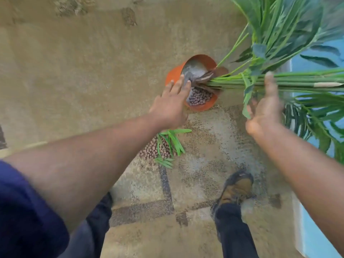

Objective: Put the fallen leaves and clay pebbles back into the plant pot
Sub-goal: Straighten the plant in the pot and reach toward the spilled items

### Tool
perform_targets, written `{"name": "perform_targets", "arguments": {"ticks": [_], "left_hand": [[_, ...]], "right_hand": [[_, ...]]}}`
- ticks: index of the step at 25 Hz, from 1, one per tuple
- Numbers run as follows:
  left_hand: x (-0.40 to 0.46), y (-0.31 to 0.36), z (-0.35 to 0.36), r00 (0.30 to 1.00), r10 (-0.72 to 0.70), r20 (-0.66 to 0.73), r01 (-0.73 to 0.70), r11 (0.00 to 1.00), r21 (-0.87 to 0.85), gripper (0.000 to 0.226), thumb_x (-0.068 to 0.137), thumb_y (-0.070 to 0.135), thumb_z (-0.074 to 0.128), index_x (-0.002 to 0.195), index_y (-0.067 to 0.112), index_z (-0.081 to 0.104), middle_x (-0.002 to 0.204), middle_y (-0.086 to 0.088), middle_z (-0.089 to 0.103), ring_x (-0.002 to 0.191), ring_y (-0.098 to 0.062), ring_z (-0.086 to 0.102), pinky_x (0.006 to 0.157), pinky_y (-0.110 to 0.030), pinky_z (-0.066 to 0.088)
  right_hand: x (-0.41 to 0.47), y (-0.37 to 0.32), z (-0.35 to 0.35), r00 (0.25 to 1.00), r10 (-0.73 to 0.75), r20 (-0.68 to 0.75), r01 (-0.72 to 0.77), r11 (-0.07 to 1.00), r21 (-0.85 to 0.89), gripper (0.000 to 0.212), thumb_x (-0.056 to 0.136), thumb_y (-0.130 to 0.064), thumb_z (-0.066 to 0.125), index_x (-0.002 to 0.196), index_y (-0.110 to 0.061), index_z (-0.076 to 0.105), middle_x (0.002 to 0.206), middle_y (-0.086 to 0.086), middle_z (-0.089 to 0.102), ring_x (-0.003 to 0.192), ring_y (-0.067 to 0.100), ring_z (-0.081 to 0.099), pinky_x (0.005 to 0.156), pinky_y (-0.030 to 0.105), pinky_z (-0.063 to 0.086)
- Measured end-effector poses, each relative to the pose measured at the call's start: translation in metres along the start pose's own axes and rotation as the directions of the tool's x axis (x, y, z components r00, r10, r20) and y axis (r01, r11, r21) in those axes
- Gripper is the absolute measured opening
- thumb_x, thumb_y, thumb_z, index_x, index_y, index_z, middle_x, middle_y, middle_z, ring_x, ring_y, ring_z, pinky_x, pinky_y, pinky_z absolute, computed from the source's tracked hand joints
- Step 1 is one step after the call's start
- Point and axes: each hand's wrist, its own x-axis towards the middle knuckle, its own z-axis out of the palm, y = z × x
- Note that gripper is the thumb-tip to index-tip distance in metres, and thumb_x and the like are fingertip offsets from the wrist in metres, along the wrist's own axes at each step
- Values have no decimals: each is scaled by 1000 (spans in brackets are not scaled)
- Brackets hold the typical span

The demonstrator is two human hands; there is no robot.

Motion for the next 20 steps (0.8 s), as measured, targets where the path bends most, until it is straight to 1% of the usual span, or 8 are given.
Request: {"name": "perform_targets", "arguments": {"ticks": [2, 5, 8, 10, 13, 16, 18, 20], "left_hand": [[24, 3, -8, 999, 49, 15, -51, 975, 216, 93, 95, 28, 64, 163, 20, 2, 171, -6, -12, 157, -30, -6, 125, -54, 12], [44, -4, -18, 988, 51, 144, -105, 913, 394, 86, 97, 30, 58, 163, 16, 5, 170, -11, -9, 157, -33, -8, 125, -50, 6], [42, -20, -13, 973, 22, 230, -145, 831, 537, 83, 98, 34, 57, 163, 19, 7, 170, -10, -13, 157, -33, -9, 126, -49, 6], [42, -32, -19, 974, 12, 228, -144, 806, 574, 84, 98, 33, 57, 163, 22, 4, 169, -9, -17, 157, -34, -9, 126, -49, 7], [39, -45, -16, 974, -35, 223, -101, 814, 571, 91, 97, 33, 59, 163, 24, -3, 167, -9, -23, 156, -35, -12, 126, -51, 6], [35, -63, -11, 973, -89, 213, -38, 849, 527, 94, 97, 34, 60, 162, 27, -7, 167, -8, -24, 155, -36, -13, 126, -53, 4], [32, -73, -10, 969, -105, 222, -22, 862, 506, 94, 97, 35, 60, 162, 28, -9, 168, -6, -21, 155, -37, -11, 126, -55, 5], [30, -82, -7, 962, -129, 241, -6, 873, 488, 95, 97, 35, 61, 161, 30, -10, 169, -5, -19, 155, -38, -9, 125, -57, 7]], "right_hand": [[7, -10, -4, 1000, -4, -6, 5, 993, 118, 129, 49, -80, 84, 156, -28, 35, 157, -1, 46, 136, 19, 52, 106, 34, 49], [14, -22, -6, 1000, -13, 6, 11, 972, 234, 95, 62, -68, 82, 142, -27, 51, 144, 1, 59, 123, 20, 64, 103, 36, 54], [12, -27, 0, 997, -66, -31, 71, 975, 210, 49, 89, -49, 72, 126, -22, 53, 128, 6, 67, 108, 21, 72, 92, 34, 62], [7, -30, 9, 995, -88, -37, 93, 987, 134, 34, 95, -45, 66, 116, -20, 55, 123, 4, 68, 107, 19, 71, 88, 31, 64], [-6, -35, 27, 985, -170, -23, 170, 985, 4, 22, 96, -42, 64, 100, -22, 56, 118, 1, 68, 108, 16, 70, 81, 27, 64], [-17, -35, 44, 967, -242, 74, 247, 966, -71, 13, 97, -31, 63, 99, -19, 60, 112, 0, 71, 106, 14, 71, 79, 24, 63], [-26, -35, 57, 948, -293, 126, 308, 943, -127, 12, 95, -26, 66, 87, -19, 60, 92, -5, 72, 90, 9, 72, 76, 21, 62], [-35, -34, 72, 902, -385, 193, 420, 886, -195, 18, 88, -30, 71, 77, -21, 61, 74, -10, 71, 73, 6, 71, 75, 29, 64]]}}
